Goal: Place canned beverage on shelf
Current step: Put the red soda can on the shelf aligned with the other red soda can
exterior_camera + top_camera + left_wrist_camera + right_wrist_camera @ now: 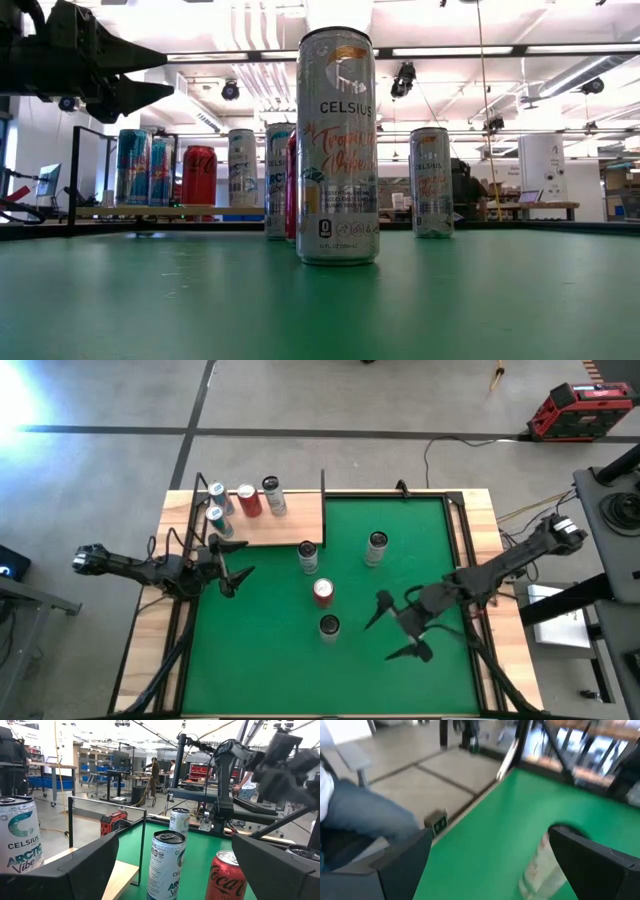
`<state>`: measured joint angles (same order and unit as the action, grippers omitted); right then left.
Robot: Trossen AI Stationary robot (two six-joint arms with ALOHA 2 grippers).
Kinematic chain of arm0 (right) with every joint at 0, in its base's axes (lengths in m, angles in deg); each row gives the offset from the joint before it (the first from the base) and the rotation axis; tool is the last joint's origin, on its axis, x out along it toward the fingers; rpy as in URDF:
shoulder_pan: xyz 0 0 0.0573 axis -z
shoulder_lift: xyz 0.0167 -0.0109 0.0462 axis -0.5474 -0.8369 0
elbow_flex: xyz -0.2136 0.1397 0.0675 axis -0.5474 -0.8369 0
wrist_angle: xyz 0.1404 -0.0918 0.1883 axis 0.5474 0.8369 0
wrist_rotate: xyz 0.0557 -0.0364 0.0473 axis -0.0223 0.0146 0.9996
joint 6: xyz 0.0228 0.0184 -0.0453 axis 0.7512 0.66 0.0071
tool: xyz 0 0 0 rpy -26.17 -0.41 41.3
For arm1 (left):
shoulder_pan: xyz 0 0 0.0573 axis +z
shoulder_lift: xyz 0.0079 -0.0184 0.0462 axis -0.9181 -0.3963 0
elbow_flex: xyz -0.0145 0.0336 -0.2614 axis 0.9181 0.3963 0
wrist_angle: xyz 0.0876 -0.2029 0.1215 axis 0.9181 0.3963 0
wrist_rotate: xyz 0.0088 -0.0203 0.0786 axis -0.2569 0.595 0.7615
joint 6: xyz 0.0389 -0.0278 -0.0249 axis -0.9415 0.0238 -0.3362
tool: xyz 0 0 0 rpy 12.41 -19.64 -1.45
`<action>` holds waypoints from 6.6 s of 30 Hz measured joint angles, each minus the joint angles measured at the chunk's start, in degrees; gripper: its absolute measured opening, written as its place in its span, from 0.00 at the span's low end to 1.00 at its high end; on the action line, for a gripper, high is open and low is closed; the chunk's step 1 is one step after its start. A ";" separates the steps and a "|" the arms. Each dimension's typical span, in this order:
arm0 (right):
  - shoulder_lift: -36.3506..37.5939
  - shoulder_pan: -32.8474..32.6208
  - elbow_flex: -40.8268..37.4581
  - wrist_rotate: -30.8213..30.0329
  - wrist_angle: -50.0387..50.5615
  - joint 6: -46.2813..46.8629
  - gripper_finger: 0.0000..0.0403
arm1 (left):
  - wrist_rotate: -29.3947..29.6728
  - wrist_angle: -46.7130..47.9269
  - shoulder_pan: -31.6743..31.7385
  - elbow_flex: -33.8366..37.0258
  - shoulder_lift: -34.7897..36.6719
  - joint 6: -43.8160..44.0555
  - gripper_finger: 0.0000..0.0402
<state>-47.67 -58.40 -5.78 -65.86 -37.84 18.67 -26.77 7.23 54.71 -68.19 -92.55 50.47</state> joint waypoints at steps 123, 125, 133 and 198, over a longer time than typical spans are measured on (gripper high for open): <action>61.18 8.13 -43.00 -16.22 0.06 -1.47 0.98 | 1.04 48.80 -0.33 -39.37 -35.23 48.51 0.93; 61.20 8.13 -43.00 -16.22 0.06 -1.47 0.98 | -0.91 52.35 -0.33 -44.78 -41.54 52.68 0.93; 61.20 8.13 -43.00 -16.22 0.04 -1.47 0.98 | -7.38 75.37 -0.22 -70.22 -66.39 69.79 0.93; 61.18 8.12 -43.00 -16.22 0.10 -1.46 0.98 | -35.93 98.63 11.09 -122.00 -121.66 85.13 1.00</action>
<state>13.51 -50.28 -48.77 -82.08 -37.74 17.21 -62.70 105.86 65.79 -190.20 -214.20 135.60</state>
